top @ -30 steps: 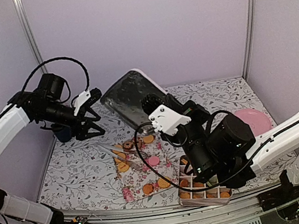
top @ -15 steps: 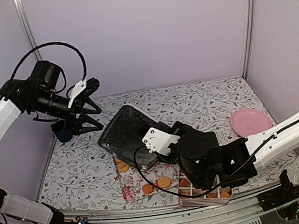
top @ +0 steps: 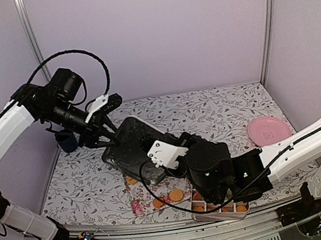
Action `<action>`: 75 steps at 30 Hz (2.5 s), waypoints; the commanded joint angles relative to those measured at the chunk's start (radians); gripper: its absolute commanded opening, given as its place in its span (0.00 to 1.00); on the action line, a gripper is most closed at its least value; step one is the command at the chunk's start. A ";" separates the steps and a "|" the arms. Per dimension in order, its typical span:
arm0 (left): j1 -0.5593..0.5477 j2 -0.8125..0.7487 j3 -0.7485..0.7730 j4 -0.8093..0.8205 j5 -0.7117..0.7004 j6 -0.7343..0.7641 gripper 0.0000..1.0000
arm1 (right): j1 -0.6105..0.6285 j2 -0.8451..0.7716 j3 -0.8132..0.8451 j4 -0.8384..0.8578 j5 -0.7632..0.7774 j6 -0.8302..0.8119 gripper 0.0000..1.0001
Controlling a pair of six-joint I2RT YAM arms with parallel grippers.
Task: Pack the cookies
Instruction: Pass from the right arm to the left, then move the packing box to the corner of the board.
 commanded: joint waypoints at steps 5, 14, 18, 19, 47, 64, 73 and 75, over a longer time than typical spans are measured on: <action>-0.049 0.026 -0.047 0.075 -0.087 -0.012 0.03 | -0.003 0.005 0.035 0.077 -0.017 0.010 0.20; -0.066 0.012 -0.094 0.189 -0.344 0.004 0.00 | -0.136 -0.047 0.137 -0.591 -0.189 0.644 0.88; -0.068 -0.046 -0.174 0.328 -0.521 0.023 0.00 | -0.295 -0.067 0.134 -0.895 -0.408 1.007 0.87; -0.071 -0.060 -0.189 0.363 -0.554 0.029 0.00 | -0.338 -0.065 0.138 -0.967 -0.437 1.090 0.85; -0.432 -0.250 -0.488 0.841 -0.868 0.372 0.00 | -0.643 -0.301 -0.362 -1.326 -1.072 1.715 0.00; -0.524 -0.394 -0.839 1.303 -0.999 0.546 0.00 | -0.638 0.082 -0.111 -0.618 -1.420 1.723 0.00; -0.583 -0.581 -1.183 1.593 -0.926 0.714 0.00 | -0.718 0.154 -0.014 -0.629 -1.392 1.645 0.00; -0.583 -0.623 -1.256 1.635 -0.892 0.747 0.00 | -0.764 0.096 -0.079 -0.629 -1.376 1.644 0.00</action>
